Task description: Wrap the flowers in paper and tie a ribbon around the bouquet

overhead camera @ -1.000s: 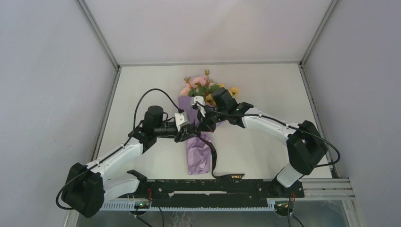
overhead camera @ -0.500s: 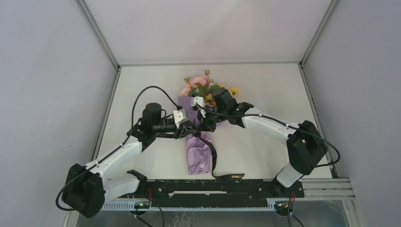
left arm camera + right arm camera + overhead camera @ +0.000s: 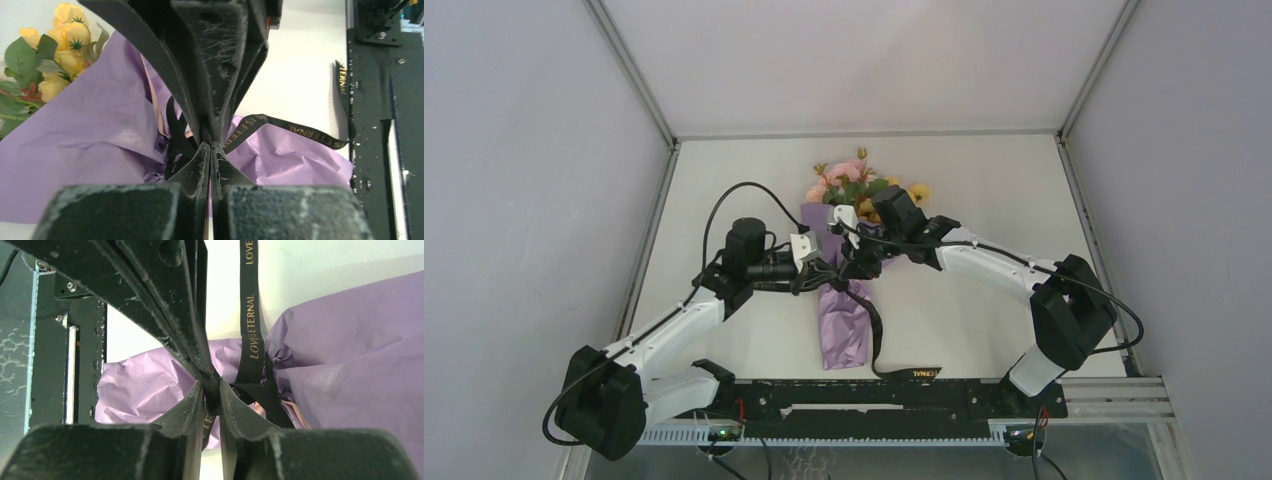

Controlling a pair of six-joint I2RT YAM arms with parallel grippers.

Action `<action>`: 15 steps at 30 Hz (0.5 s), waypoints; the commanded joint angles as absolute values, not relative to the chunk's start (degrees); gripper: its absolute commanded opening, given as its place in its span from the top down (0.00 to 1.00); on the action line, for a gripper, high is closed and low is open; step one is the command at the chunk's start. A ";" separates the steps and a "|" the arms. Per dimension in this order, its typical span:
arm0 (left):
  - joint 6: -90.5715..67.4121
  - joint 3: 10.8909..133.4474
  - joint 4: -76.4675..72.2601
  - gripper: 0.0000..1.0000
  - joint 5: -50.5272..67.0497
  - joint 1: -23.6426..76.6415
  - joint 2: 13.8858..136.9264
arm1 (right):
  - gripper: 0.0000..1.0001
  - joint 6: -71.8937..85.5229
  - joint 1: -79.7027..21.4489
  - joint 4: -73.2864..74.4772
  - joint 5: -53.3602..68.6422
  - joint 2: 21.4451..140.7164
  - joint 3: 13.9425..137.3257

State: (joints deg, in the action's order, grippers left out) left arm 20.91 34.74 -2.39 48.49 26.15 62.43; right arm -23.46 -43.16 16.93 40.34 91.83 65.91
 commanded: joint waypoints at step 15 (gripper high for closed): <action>47.17 32.70 2.94 1.00 42.80 24.00 61.69 | 0.86 -14.21 -34.15 15.42 30.50 94.64 66.80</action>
